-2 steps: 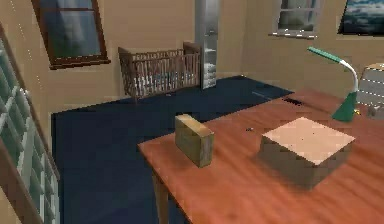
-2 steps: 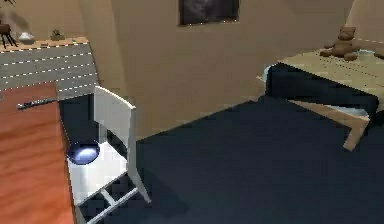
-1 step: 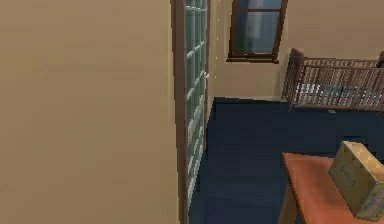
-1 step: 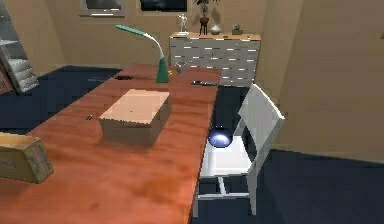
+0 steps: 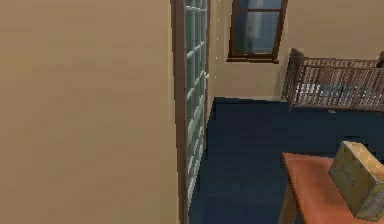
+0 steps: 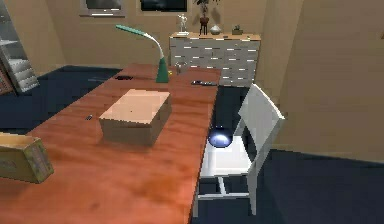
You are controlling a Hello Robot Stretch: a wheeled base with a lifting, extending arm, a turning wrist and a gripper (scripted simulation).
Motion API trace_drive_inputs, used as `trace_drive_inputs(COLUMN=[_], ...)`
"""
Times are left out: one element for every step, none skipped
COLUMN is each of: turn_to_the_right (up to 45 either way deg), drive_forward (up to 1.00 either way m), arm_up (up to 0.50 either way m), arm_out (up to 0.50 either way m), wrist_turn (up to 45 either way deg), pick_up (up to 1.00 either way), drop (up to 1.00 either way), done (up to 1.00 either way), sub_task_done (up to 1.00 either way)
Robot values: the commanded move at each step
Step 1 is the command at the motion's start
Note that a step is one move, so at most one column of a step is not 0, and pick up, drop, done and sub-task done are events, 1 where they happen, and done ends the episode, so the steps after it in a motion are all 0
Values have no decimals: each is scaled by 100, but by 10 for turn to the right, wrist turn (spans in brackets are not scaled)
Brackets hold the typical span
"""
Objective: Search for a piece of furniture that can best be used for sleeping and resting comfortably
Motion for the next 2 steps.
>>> trace_drive_inputs(turn_to_the_right=[-120, 450], drive_forward=[0, 0], arm_up=[0, 0], arm_out=[0, 0], wrist_turn=[0, 0], pick_up=[0, 0], drop=[0, 0], done=[0, 0], sub_task_done=[0, 0])
